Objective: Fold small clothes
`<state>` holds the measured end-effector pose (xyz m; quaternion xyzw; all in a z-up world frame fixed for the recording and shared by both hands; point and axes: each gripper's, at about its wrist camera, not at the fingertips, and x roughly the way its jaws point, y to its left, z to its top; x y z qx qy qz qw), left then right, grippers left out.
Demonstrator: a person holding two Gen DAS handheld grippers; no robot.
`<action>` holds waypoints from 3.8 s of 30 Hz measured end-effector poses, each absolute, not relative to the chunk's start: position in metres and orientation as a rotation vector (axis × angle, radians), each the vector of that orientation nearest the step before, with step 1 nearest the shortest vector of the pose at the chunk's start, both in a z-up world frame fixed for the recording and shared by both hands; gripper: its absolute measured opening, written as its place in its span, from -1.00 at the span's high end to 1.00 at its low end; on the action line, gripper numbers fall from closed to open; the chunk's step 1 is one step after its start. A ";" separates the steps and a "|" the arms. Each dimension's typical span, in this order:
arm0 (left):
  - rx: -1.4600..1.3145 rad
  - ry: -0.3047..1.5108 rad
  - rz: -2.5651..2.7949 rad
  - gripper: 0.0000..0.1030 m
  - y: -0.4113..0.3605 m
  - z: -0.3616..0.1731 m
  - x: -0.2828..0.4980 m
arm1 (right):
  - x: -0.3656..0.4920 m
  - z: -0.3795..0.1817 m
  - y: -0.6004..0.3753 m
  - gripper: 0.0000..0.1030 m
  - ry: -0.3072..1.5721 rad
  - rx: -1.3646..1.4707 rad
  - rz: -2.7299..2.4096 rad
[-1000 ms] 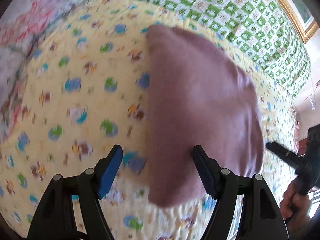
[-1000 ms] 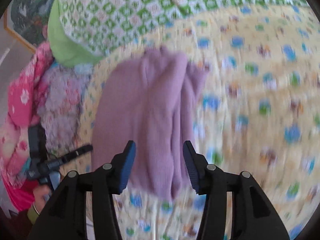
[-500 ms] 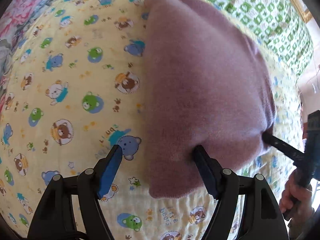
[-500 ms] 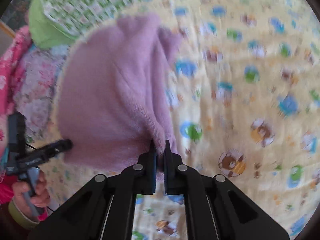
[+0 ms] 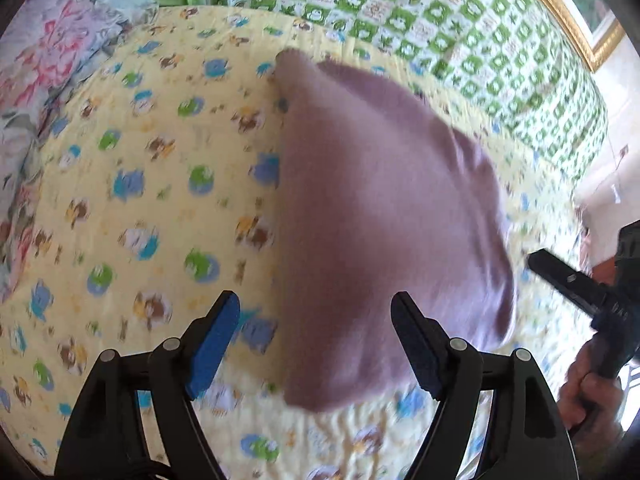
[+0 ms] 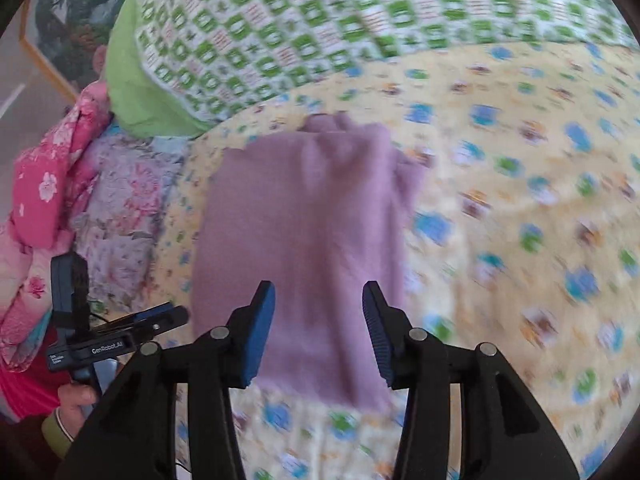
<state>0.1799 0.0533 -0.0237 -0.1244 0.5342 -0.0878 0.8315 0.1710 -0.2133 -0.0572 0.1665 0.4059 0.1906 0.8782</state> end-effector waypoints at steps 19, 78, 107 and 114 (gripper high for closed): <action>-0.210 1.149 -0.149 -0.52 0.038 -0.031 0.173 | 0.162 -0.065 -0.222 0.55 0.876 0.396 0.381; 0.072 0.960 -0.001 -0.67 0.026 -0.053 0.062 | 0.050 -0.114 -0.179 -0.99 0.698 0.060 0.321; 0.082 0.902 -0.029 -0.67 0.015 -0.029 0.056 | 0.050 -0.102 -0.173 -0.99 0.667 0.013 0.362; 0.077 0.902 -0.029 -0.67 0.017 -0.028 0.058 | 0.052 -0.101 -0.174 -0.99 0.671 0.018 0.373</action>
